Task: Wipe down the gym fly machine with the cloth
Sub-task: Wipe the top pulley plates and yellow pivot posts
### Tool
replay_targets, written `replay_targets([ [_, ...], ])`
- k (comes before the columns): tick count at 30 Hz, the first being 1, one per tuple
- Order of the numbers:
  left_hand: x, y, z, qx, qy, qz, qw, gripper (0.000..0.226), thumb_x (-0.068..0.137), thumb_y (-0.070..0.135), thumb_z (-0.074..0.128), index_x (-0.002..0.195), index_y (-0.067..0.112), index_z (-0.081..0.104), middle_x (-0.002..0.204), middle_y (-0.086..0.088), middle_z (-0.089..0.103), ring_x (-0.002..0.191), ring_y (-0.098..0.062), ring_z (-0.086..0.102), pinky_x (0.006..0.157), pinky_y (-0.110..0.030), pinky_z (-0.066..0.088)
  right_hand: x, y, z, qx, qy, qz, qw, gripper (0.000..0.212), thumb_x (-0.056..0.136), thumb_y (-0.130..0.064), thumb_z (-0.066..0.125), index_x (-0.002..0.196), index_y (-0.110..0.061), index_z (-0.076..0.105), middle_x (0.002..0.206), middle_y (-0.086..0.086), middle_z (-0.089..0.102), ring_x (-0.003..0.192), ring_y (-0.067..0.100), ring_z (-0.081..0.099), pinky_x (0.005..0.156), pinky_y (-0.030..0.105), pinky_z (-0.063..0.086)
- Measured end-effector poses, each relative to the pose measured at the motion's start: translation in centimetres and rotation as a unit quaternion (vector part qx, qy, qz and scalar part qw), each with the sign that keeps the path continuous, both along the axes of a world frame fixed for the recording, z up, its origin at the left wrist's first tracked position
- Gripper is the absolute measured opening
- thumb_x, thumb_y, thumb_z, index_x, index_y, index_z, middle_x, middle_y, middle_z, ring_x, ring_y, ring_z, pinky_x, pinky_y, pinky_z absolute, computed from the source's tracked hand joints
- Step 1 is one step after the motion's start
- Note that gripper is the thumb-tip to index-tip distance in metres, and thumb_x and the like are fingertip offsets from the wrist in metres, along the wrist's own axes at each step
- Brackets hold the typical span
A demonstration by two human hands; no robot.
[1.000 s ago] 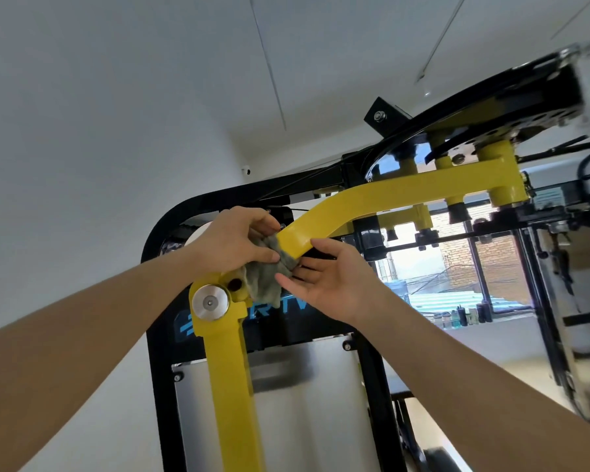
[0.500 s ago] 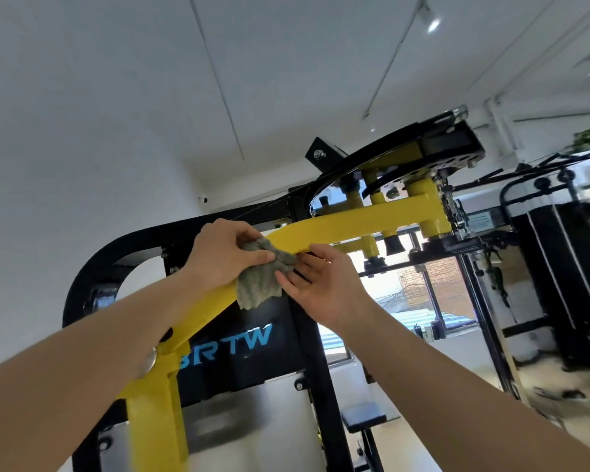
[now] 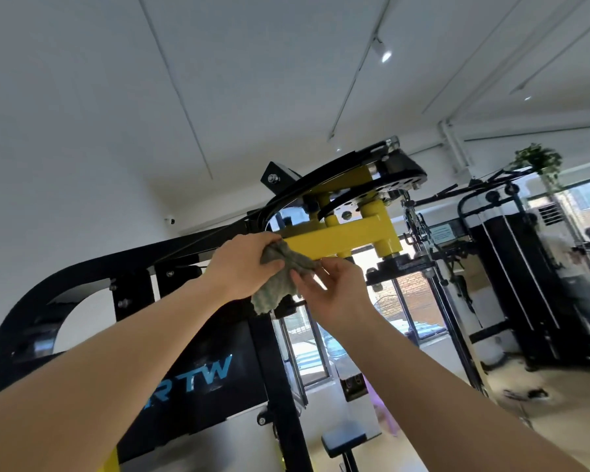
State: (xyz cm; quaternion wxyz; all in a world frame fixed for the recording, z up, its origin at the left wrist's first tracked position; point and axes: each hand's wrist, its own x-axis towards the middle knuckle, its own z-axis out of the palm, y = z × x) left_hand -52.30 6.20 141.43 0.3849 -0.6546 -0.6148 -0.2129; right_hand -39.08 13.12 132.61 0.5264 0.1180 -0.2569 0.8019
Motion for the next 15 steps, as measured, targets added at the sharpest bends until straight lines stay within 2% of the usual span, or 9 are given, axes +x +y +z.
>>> replay_targets([
  [3,1.3,1.8,0.2,-0.013,0.036,0.012,0.999,0.049,0.095,0.041,0.061,0.143,0.034,0.050,0.127,0.004,0.067,0.116,-0.024,0.062,0.093,-0.040,0.050,1.5,1.2,-0.1,-0.028,0.010,-0.019,0.999,0.017,0.094,0.005,0.045,0.094,0.001,0.062,0.102,0.016,0.061,0.096,0.029,0.063,0.098,0.041,0.055],
  [7,3.2,4.3,0.6,-0.015,0.057,0.024,0.998,0.046,0.098,0.042,0.058,0.143,0.034,0.049,0.127,0.000,0.067,0.115,-0.028,0.063,0.088,-0.039,0.049,2.8,3.1,-0.3,-0.026,-0.006,-0.064,0.998,0.025,0.093,0.009,0.046,0.107,0.010,0.066,0.106,0.018,0.064,0.105,0.028,0.066,0.099,0.039,0.055],
  [9,3.9,5.4,0.6,-0.009,0.056,0.021,0.998,0.045,0.099,0.040,0.056,0.143,0.033,0.049,0.128,-0.001,0.067,0.115,-0.029,0.063,0.088,-0.039,0.049,3.5,3.9,-0.3,-0.026,-0.040,-0.119,0.992,0.030,0.090,0.013,0.048,0.115,0.012,0.063,0.110,0.025,0.060,0.119,0.033,0.063,0.103,0.039,0.053],
  [10,4.3,5.9,0.5,-0.007,0.056,0.023,0.998,0.047,0.099,0.040,0.056,0.145,0.033,0.048,0.129,-0.002,0.066,0.116,-0.030,0.062,0.090,-0.039,0.049,3.9,4.2,-0.2,-0.022,-0.053,-0.152,0.987,0.030,0.089,0.014,0.049,0.114,0.009,0.065,0.110,0.025,0.061,0.120,0.033,0.062,0.101,0.037,0.054],
  [11,4.7,6.3,0.4,-0.007,0.057,0.025,0.998,0.047,0.100,0.039,0.055,0.146,0.032,0.046,0.130,-0.003,0.065,0.118,-0.031,0.061,0.091,-0.040,0.049,4.5,4.6,-0.1,-0.013,-0.062,-0.176,0.982,0.031,0.088,0.014,0.048,0.107,0.003,0.070,0.106,0.021,0.065,0.113,0.027,0.066,0.093,0.031,0.056],
  [13,5.4,7.2,0.4,-0.011,0.057,0.025,0.998,0.047,0.101,0.037,0.054,0.146,0.031,0.046,0.131,-0.005,0.064,0.119,-0.032,0.060,0.092,-0.041,0.048,5.7,5.9,0.3,0.022,-0.080,-0.218,0.972,0.049,0.086,0.015,0.045,0.080,-0.019,0.080,0.085,0.004,0.073,0.082,0.010,0.072,0.070,0.020,0.057],
  [14,5.8,7.5,0.3,-0.012,0.059,0.023,0.998,0.045,0.101,0.035,0.054,0.146,0.030,0.046,0.130,-0.005,0.065,0.118,-0.033,0.061,0.092,-0.041,0.048,6.3,6.4,0.6,0.051,-0.099,-0.255,0.960,0.057,0.084,0.015,0.043,0.070,-0.026,0.080,0.076,-0.004,0.074,0.072,0.005,0.071,0.064,0.019,0.056],
  [15,6.1,7.8,0.2,-0.009,0.064,0.022,0.998,0.043,0.102,0.034,0.053,0.144,0.029,0.048,0.128,-0.005,0.065,0.117,-0.032,0.061,0.092,-0.041,0.048,6.8,6.9,1.1,0.078,-0.127,-0.292,0.945,0.063,0.083,0.016,0.042,0.068,-0.033,0.079,0.073,-0.010,0.074,0.072,0.005,0.070,0.065,0.021,0.057],
])
